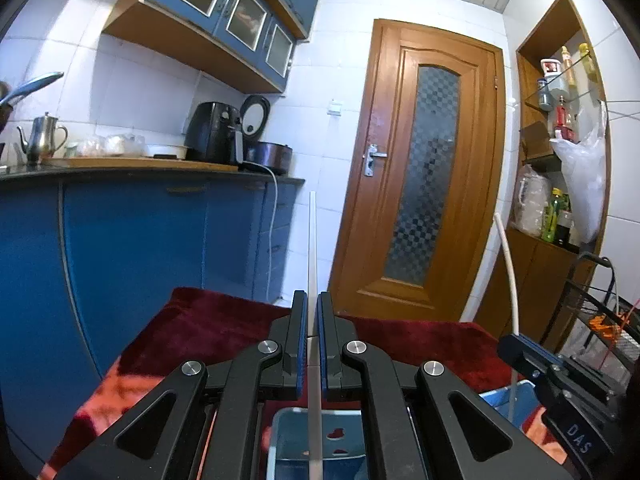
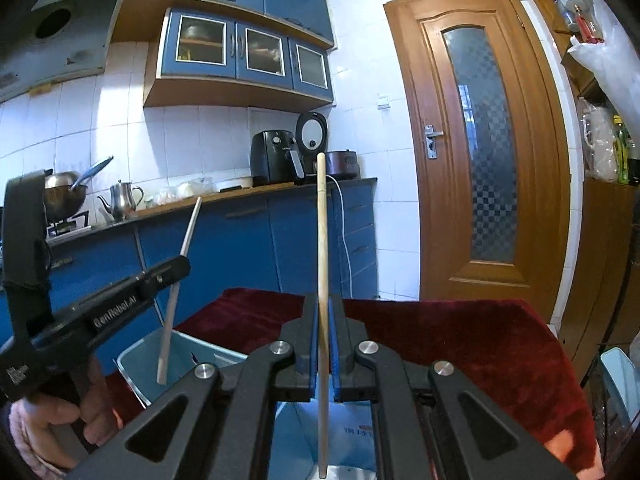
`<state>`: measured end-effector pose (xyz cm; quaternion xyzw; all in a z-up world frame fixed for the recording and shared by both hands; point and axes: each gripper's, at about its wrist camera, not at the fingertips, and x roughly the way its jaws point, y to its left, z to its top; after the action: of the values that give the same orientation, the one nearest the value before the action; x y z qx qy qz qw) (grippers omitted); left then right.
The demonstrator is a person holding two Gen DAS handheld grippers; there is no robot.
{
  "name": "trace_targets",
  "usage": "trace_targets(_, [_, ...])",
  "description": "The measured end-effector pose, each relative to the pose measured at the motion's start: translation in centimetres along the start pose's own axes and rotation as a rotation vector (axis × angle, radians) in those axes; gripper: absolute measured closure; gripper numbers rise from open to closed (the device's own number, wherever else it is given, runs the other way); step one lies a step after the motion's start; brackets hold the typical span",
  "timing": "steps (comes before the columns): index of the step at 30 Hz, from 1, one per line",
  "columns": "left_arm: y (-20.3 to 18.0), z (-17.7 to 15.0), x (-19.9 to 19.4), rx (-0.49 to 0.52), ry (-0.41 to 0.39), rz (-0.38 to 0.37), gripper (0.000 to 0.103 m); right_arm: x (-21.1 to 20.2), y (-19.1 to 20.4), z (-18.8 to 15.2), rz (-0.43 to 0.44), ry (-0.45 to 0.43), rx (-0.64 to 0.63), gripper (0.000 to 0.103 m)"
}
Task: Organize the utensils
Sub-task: 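Lower the white chopstick into the holder box and open the left tool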
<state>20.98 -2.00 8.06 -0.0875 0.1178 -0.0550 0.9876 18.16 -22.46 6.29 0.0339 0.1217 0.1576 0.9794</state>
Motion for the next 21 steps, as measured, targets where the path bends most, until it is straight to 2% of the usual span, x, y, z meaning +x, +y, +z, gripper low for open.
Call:
trace_targets(5, [0.6, -0.1, 0.1, -0.046, 0.057, -0.053, 0.098, -1.0, -0.3, 0.3, 0.005, -0.006, 0.023, 0.097])
trace_targets(9, [2.1, 0.0, 0.5, -0.150, 0.131, -0.145, 0.098, -2.2, -0.1, 0.5, 0.010, -0.015, 0.021, 0.097])
trace_targets(12, [3.0, -0.1, 0.7, -0.198, 0.156, -0.173, 0.098, -2.9, 0.0, 0.7, 0.023, -0.024, 0.025, 0.097])
trace_targets(21, [2.1, -0.7, -0.6, -0.108, 0.152, -0.180, 0.098, -3.8, -0.2, 0.9, 0.046, -0.028, 0.047, 0.097])
